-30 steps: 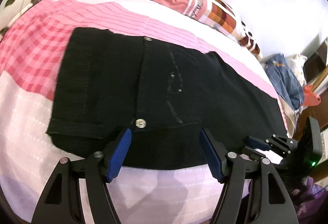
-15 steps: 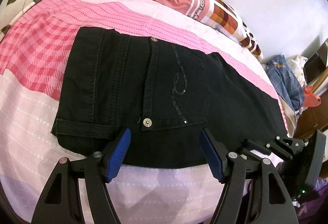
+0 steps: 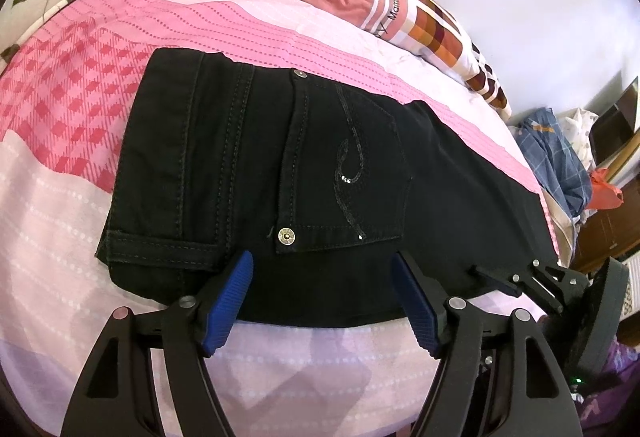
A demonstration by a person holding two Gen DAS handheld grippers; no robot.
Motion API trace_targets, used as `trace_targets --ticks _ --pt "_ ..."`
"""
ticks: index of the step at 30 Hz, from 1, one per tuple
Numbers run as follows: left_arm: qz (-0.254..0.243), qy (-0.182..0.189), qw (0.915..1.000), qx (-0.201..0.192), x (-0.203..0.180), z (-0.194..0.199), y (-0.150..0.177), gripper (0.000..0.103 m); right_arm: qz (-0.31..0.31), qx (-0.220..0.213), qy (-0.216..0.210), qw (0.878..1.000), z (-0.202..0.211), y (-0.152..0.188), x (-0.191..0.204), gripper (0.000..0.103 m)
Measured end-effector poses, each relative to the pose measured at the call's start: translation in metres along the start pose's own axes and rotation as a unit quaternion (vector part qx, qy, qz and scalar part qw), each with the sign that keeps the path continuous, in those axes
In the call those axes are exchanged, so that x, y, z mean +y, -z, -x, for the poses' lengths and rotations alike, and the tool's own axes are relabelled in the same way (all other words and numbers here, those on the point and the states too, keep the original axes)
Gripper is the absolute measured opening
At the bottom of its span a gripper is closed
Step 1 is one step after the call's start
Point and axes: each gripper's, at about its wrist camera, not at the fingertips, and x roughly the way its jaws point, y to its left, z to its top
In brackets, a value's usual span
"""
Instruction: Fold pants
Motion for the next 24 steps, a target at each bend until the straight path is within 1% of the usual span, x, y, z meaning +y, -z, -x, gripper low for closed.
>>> trace_targets --ticks 1,2,5,7,9,10,12,16,18,19,21,24 --pt "-0.001 0.000 1.0000 0.002 0.000 0.000 -0.001 0.072 -0.011 -0.005 -0.027 1.000 0.004 -0.001 -0.003 0.025" --pt "-0.002 0.000 1.0000 0.002 0.000 0.000 0.000 0.072 -0.020 -0.010 -0.041 0.999 0.007 -0.002 -0.005 0.025" --pt "0.000 0.003 1.0000 0.004 0.002 0.000 0.000 0.073 -0.034 -0.032 -0.051 0.998 0.018 -0.002 -0.009 0.025" --pt "0.001 0.005 1.0000 0.003 0.002 -0.001 0.000 0.073 -0.047 -0.043 -0.038 0.997 0.023 -0.002 -0.014 0.025" --pt "0.001 0.006 1.0000 0.003 0.002 -0.002 -0.001 0.073 -0.040 -0.029 -0.018 0.999 0.015 -0.001 -0.015 0.025" --pt "0.001 0.006 1.0000 0.003 0.002 -0.002 -0.001 0.074 -0.030 -0.020 -0.016 0.999 0.009 0.000 -0.014 0.025" --pt "0.001 0.006 1.0000 0.003 0.002 -0.001 0.000 0.074 -0.020 -0.012 -0.020 1.000 0.003 0.002 -0.011 0.025" --pt "0.002 0.008 1.0000 0.004 0.002 -0.002 0.000 0.074 -0.018 -0.014 -0.010 1.000 0.001 -0.001 -0.009 0.023" --pt "0.003 0.010 0.9999 0.002 0.002 -0.002 0.000 0.074 -0.025 -0.014 -0.008 1.000 0.001 -0.002 -0.012 0.014" --pt "0.002 0.010 0.9999 0.002 0.002 -0.002 0.000 0.074 -0.029 -0.011 -0.005 1.000 0.000 -0.003 -0.014 0.014" --pt "-0.001 0.010 1.0000 0.002 0.001 -0.003 0.001 0.074 -0.038 -0.006 -0.016 0.999 -0.003 -0.003 -0.019 0.014" --pt "-0.002 0.010 0.9999 0.003 0.002 -0.002 0.001 0.075 -0.035 -0.006 -0.009 0.999 -0.004 -0.003 -0.017 0.014"
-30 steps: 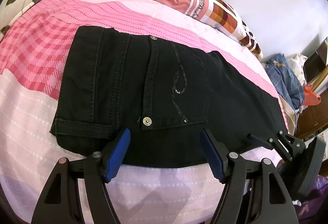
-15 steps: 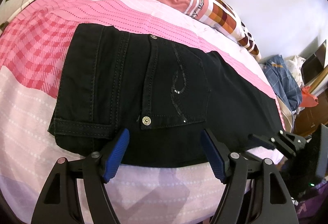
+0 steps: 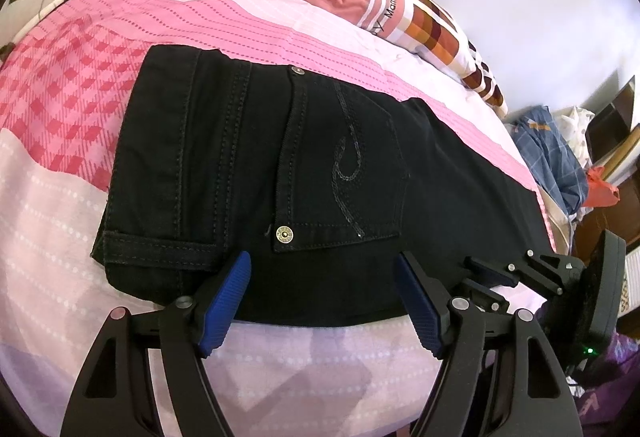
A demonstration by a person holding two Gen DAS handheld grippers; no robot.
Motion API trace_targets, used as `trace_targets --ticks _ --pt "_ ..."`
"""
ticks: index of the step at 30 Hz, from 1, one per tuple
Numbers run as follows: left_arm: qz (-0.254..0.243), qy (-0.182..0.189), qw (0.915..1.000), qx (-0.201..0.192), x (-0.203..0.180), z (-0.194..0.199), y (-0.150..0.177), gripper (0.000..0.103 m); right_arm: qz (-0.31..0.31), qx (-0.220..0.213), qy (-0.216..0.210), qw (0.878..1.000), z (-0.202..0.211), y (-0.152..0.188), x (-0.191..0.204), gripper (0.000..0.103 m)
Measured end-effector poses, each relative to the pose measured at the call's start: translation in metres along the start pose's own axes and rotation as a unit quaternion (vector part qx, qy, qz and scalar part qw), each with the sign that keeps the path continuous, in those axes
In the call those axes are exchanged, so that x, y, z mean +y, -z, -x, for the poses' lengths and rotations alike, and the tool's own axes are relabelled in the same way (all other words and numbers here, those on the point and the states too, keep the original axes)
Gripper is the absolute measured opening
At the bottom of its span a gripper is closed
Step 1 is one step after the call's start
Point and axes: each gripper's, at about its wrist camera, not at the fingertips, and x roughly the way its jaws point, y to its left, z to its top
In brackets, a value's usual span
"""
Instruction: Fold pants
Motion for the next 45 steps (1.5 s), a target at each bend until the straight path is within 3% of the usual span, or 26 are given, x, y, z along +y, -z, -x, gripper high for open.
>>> trace_targets --ticks 8,11,23,29,33,36,42,44,45 --pt "0.003 0.001 1.0000 0.000 -0.002 0.000 0.001 0.075 0.051 -0.009 0.030 0.998 -0.002 0.003 0.015 0.014" --pt "0.000 -0.001 1.0000 0.003 -0.002 0.001 0.000 0.075 0.053 -0.001 0.023 0.998 -0.003 0.001 0.015 0.006" --pt "-0.019 -0.020 0.9996 0.008 -0.008 0.002 0.004 0.076 0.053 0.001 -0.007 0.999 0.008 0.004 0.016 0.005" --pt "-0.031 -0.030 0.9991 0.001 -0.009 0.001 0.007 0.076 0.017 -0.043 -0.030 0.998 0.023 0.003 0.011 0.017" --pt "-0.051 -0.058 0.9969 -0.011 -0.015 -0.001 0.005 0.076 -0.084 -0.053 -0.046 0.994 0.039 0.011 -0.022 0.020" --pt "-0.066 -0.073 0.9951 -0.005 -0.016 -0.008 0.002 0.076 -0.203 -0.039 -0.025 0.978 0.042 0.043 -0.074 0.026" --pt "-0.090 -0.098 0.9911 -0.003 -0.023 -0.016 -0.006 0.076 -0.395 0.028 0.042 0.917 0.041 0.159 -0.162 0.029" --pt "-0.090 -0.102 0.9907 -0.005 -0.025 -0.017 -0.007 0.076 -0.438 0.055 0.008 0.897 0.041 0.194 -0.174 0.026" --pt "-0.088 -0.104 0.9906 -0.004 -0.025 -0.017 -0.007 0.076 -0.460 0.034 -0.007 0.887 0.052 0.205 -0.178 0.027"
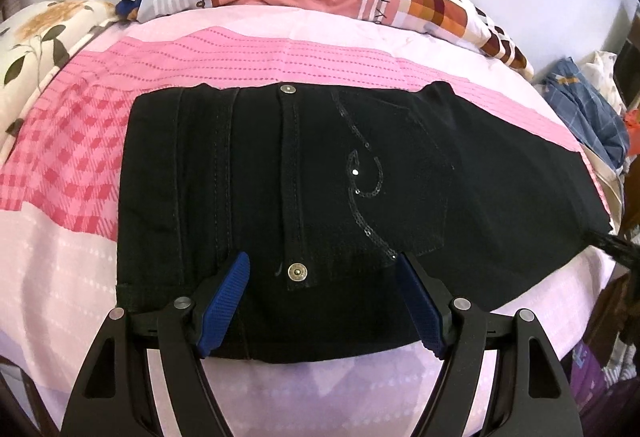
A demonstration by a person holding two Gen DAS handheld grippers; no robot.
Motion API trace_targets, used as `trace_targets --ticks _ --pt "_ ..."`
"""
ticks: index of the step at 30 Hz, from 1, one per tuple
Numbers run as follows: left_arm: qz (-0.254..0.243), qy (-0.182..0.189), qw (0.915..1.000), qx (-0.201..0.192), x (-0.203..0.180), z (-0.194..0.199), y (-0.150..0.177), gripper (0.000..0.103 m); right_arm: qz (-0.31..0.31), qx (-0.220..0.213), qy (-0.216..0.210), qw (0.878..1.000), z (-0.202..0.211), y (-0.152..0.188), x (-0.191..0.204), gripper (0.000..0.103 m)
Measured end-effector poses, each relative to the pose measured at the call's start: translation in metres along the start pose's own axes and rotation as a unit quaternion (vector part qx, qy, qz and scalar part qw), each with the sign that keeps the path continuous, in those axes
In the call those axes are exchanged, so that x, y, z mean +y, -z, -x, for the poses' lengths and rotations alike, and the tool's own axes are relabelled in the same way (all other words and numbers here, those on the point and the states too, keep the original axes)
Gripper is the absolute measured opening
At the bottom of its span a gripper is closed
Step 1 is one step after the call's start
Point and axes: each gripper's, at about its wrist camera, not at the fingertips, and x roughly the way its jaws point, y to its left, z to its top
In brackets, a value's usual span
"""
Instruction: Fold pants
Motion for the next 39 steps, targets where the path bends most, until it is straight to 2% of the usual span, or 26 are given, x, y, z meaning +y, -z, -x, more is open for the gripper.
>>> trace_targets --ticks 2,4,6,7,8,10,15,17,18,20,22,25,29,31,32,33,35,39 --pt "0.000 -0.003 1.0000 0.002 -0.001 0.000 -0.001 0.076 -0.076 -0.034 -0.046 0.995 0.026 0.004 -0.032 0.027" --pt "0.000 -0.007 1.0000 0.004 -0.001 -0.001 -0.002 0.076 -0.184 -0.092 -0.086 0.975 0.048 0.013 -0.083 0.027" --pt "-0.001 -0.008 0.9999 0.006 -0.002 -0.001 -0.001 0.076 -0.280 -0.131 -0.113 0.944 0.058 0.029 -0.134 0.029" --pt "-0.002 -0.009 0.9999 0.007 -0.002 -0.001 -0.002 0.077 -0.333 -0.150 -0.132 0.921 0.061 0.039 -0.162 0.029" --pt "-0.005 -0.009 0.9999 0.007 -0.003 -0.002 -0.002 0.078 -0.366 -0.162 -0.148 0.904 0.062 0.046 -0.181 0.029" --pt "-0.010 -0.015 0.9998 0.010 -0.005 -0.003 -0.002 0.079 -0.403 -0.174 -0.162 0.884 0.062 0.056 -0.212 0.029" --pt "-0.029 -0.033 0.9989 0.017 -0.015 -0.008 -0.002 0.086 -0.443 -0.157 -0.168 0.867 0.049 0.068 -0.244 0.029" --pt "-0.033 -0.038 0.9985 0.019 -0.018 -0.010 -0.002 0.088 -0.455 -0.137 -0.154 0.866 0.040 0.072 -0.247 0.029" --pt "-0.033 -0.039 0.9985 0.019 -0.019 -0.011 -0.002 0.089 -0.465 -0.132 -0.153 0.862 0.038 0.076 -0.249 0.028" --pt "-0.029 -0.036 0.9987 0.020 -0.018 -0.012 -0.003 0.090 -0.487 -0.139 -0.171 0.845 0.036 0.083 -0.251 0.027" --pt "-0.018 -0.025 0.9994 0.017 -0.014 -0.011 -0.003 0.091 -0.483 -0.141 -0.166 0.848 0.037 0.084 -0.251 0.027" --pt "0.000 -0.012 0.9999 0.011 -0.010 -0.010 -0.005 0.092 -0.489 -0.142 -0.176 0.843 0.031 0.078 -0.253 0.027" --pt "0.011 -0.007 0.9999 0.007 -0.008 -0.009 -0.005 0.092 -0.472 -0.139 -0.179 0.852 0.022 0.065 -0.242 0.028" --pt "0.009 -0.009 0.9999 0.008 -0.008 -0.010 -0.006 0.092 -0.460 -0.137 -0.165 0.861 0.021 0.062 -0.237 0.011" --pt "0.007 -0.011 0.9999 0.008 -0.008 -0.010 -0.006 0.092 -0.454 -0.127 -0.153 0.868 0.020 0.062 -0.235 0.007" --pt "0.005 -0.013 0.9999 0.009 -0.009 -0.011 -0.005 0.092 -0.454 -0.122 -0.146 0.871 0.019 0.062 -0.234 0.006" --pt "0.002 -0.014 0.9998 0.012 -0.010 -0.011 -0.006 0.092 -0.461 -0.130 -0.147 0.865 0.023 0.067 -0.234 0.005" --pt "0.006 -0.008 0.9999 0.014 -0.009 -0.011 -0.006 0.092 -0.458 -0.137 -0.146 0.866 0.040 0.070 -0.228 0.004"
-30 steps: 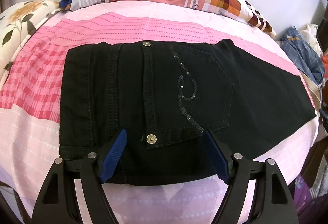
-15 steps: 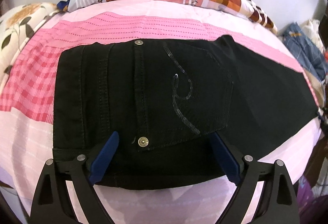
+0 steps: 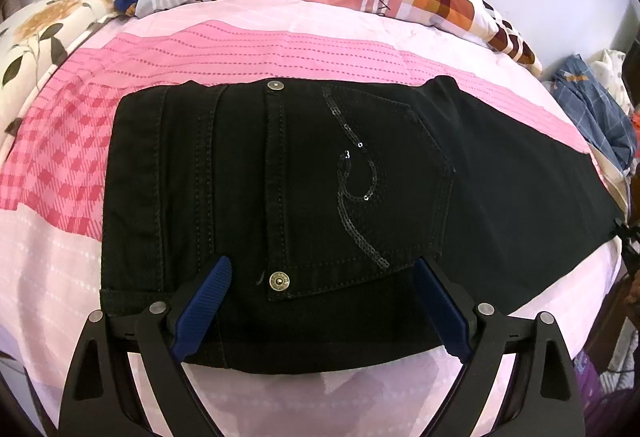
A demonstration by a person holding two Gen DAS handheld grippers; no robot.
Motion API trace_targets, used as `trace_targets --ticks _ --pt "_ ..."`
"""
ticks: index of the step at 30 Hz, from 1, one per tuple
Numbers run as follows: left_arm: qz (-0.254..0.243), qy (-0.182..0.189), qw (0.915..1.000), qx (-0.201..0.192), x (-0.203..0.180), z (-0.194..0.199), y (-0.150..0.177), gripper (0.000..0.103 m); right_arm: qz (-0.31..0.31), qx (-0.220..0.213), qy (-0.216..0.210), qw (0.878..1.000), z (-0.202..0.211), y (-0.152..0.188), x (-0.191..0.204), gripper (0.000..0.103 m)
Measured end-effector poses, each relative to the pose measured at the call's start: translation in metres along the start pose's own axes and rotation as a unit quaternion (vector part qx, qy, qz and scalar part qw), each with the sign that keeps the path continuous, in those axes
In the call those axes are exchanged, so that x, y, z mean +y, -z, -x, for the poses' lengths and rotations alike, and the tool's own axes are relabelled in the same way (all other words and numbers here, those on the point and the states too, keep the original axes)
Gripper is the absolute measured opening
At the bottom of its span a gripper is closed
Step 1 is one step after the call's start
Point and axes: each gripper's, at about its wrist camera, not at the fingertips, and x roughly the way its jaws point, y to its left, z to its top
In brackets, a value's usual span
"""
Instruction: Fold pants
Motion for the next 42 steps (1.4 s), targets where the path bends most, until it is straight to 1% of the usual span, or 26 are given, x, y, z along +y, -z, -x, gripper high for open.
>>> trace_targets --ticks 4,7,9,12,16,18,19,20,21,22,23,24,25,27,28,30,31,33,34,35,36,37,38,40,41,42 --pt "0.007 0.006 1.0000 0.001 0.002 0.001 -0.001 0.092 -0.007 0.004 0.019 1.000 0.008 0.005 -0.001 0.004" --pt "0.003 0.004 1.0000 0.000 0.003 0.001 -0.001 0.092 -0.021 0.012 0.031 0.999 0.006 0.009 -0.013 0.003" --pt "-0.002 0.001 1.0000 0.002 0.001 0.002 -0.001 0.092 -0.030 0.010 0.031 0.999 0.006 0.010 -0.017 0.002" --pt "-0.007 0.002 1.0000 0.004 0.000 0.001 -0.001 0.092 -0.024 0.007 0.031 0.999 0.007 0.008 -0.015 0.002" --pt "-0.011 0.006 0.9999 0.001 0.001 0.001 -0.001 0.092 -0.054 0.013 0.007 0.998 0.004 0.004 -0.029 0.001" --pt "-0.015 0.005 0.9999 0.000 0.000 0.000 0.000 0.092 -0.070 0.008 0.007 0.998 0.011 0.004 -0.032 0.005" --pt "-0.018 0.004 0.9998 0.001 0.000 0.000 0.000 0.092 -0.074 0.003 0.016 0.997 0.016 0.004 -0.032 0.011" --pt "-0.019 0.003 0.9998 0.003 -0.001 0.001 0.000 0.092 -0.076 -0.010 0.039 0.996 0.026 0.002 -0.030 0.017" --pt "-0.020 0.003 0.9998 0.004 -0.001 0.000 -0.001 0.092 -0.070 -0.025 0.058 0.996 0.037 0.001 -0.024 0.017" --pt "-0.020 0.003 0.9998 0.005 -0.002 0.000 -0.001 0.092 -0.048 -0.042 0.071 0.995 0.049 -0.002 -0.014 0.017" --pt "-0.018 0.004 0.9998 0.006 -0.002 0.001 -0.002 0.092 -0.010 -0.054 0.076 0.996 0.058 -0.006 0.002 0.017" --pt "-0.016 0.008 0.9998 0.004 -0.001 0.002 -0.002 0.092 0.031 -0.056 0.075 0.995 0.060 -0.010 0.021 0.017" --pt "-0.014 0.012 0.9998 0.003 0.000 0.002 -0.003 0.092 0.092 -0.038 0.067 0.993 0.054 -0.016 0.047 0.017" --pt "-0.014 0.013 0.9998 0.003 0.001 -0.001 -0.004 0.092 0.155 0.006 0.048 0.987 0.030 -0.023 0.079 0.018" --pt "-0.017 0.010 0.9998 0.002 0.000 -0.001 -0.004 0.092 0.185 0.023 0.042 0.982 0.013 -0.026 0.095 0.018" --pt "-0.024 0.001 0.9997 0.003 -0.004 -0.003 -0.004 0.092 0.249 0.079 0.042 0.964 -0.035 -0.028 0.123 0.018" --pt "-0.026 -0.002 0.9996 0.003 -0.005 -0.003 -0.004 0.092 0.271 0.099 0.054 0.956 -0.060 -0.029 0.133 0.018" --pt "-0.031 -0.006 0.9995 0.003 -0.007 -0.003 -0.003 0.092 0.298 0.145 0.055 0.942 -0.098 -0.034 0.140 0.018" --pt "-0.033 -0.007 0.9994 0.002 -0.006 -0.003 -0.002 0.092 0.314 0.148 0.077 0.935 -0.114 -0.039 0.142 0.019" --pt "-0.035 -0.007 0.9994 0.002 -0.006 -0.004 -0.002 0.092 0.330 0.148 0.112 0.926 -0.130 -0.045 0.143 0.021" --pt "-0.037 -0.007 0.9993 0.003 -0.006 -0.004 -0.002 0.092 0.336 0.157 0.126 0.920 -0.141 -0.051 0.141 0.020" --pt "-0.038 -0.007 0.9992 0.003 -0.006 -0.004 -0.002 0.092 0.338 0.163 0.151 0.915 -0.150 -0.059 0.136 0.015" --pt "-0.039 -0.007 0.9992 0.003 -0.006 -0.004 -0.002 0.092 0.336 0.150 0.177 0.913 -0.152 -0.071 0.130 0.000" --pt "-0.039 -0.007 0.9992 0.000 -0.006 -0.004 -0.002 0.092 0.300 0.135 0.188 0.926 -0.149 -0.095 0.118 0.000" --pt "-0.038 -0.007 0.9992 -0.002 -0.006 -0.004 -0.001 0.092 0.290 0.117 0.202 0.928 -0.145 -0.103 0.115 0.000" --pt "-0.038 -0.007 0.9992 -0.004 -0.006 -0.004 -0.001 0.093 0.288 0.101 0.221 0.926 -0.141 -0.110 0.112 0.000"
